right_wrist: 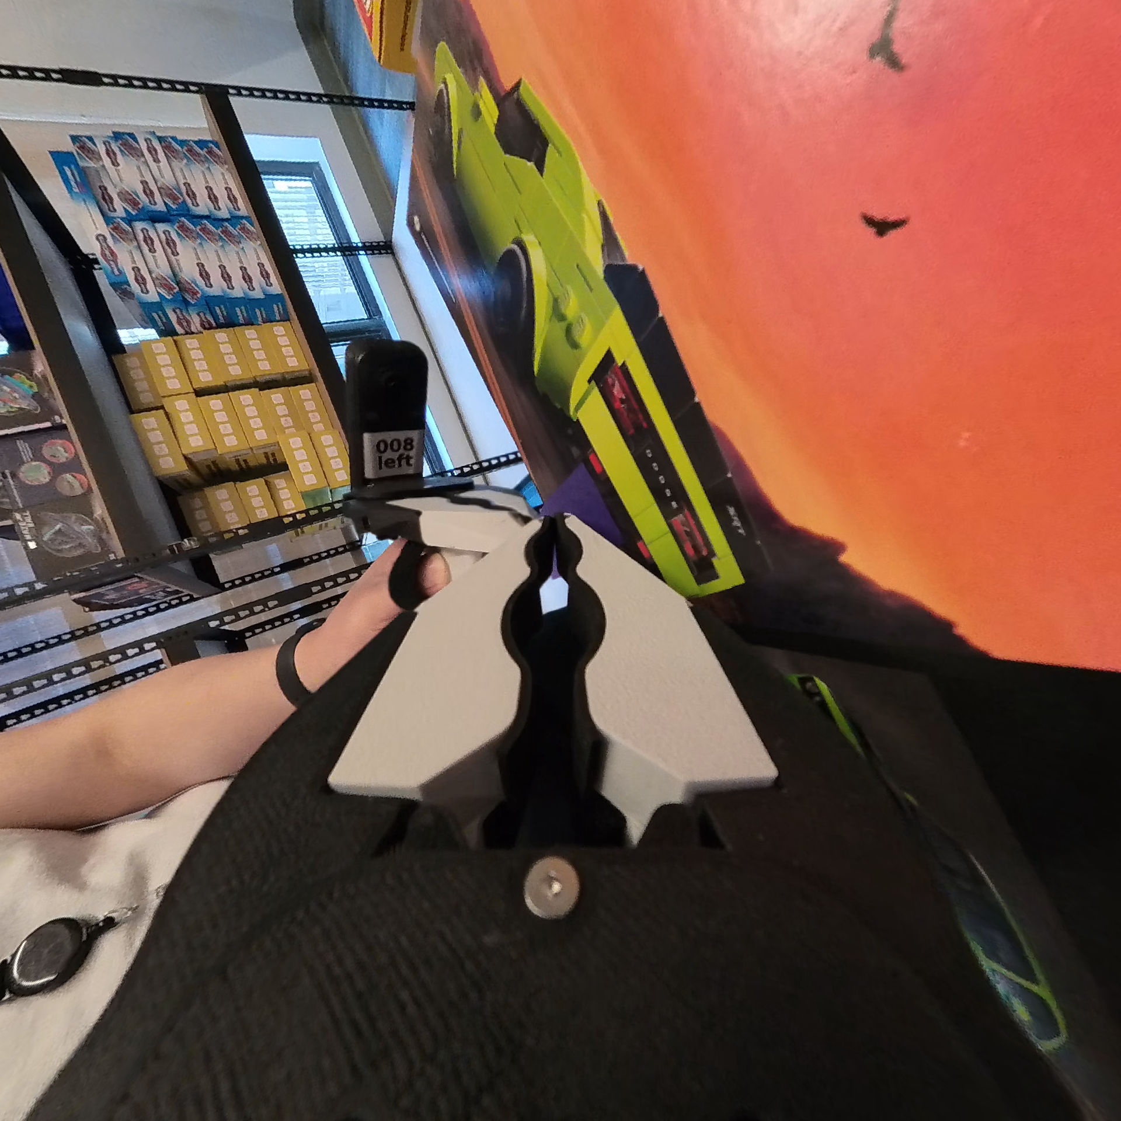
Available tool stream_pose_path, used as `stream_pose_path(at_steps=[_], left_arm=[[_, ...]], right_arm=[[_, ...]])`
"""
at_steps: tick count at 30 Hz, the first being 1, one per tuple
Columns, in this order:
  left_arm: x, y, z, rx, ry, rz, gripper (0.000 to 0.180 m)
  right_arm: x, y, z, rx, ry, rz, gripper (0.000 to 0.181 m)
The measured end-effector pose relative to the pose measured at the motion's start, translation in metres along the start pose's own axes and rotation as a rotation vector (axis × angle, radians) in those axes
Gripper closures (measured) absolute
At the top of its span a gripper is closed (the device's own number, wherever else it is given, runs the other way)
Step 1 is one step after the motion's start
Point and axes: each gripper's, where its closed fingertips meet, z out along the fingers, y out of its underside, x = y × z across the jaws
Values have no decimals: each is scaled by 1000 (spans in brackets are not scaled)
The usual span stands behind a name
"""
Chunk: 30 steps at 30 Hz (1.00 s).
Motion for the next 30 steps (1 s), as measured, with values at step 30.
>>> stream_pose_path(at_steps=[30], left_arm=[[-44, -5, 9, 35, -141, -101, 173]], right_arm=[[0, -1, -1, 30, -13, -48, 181]])
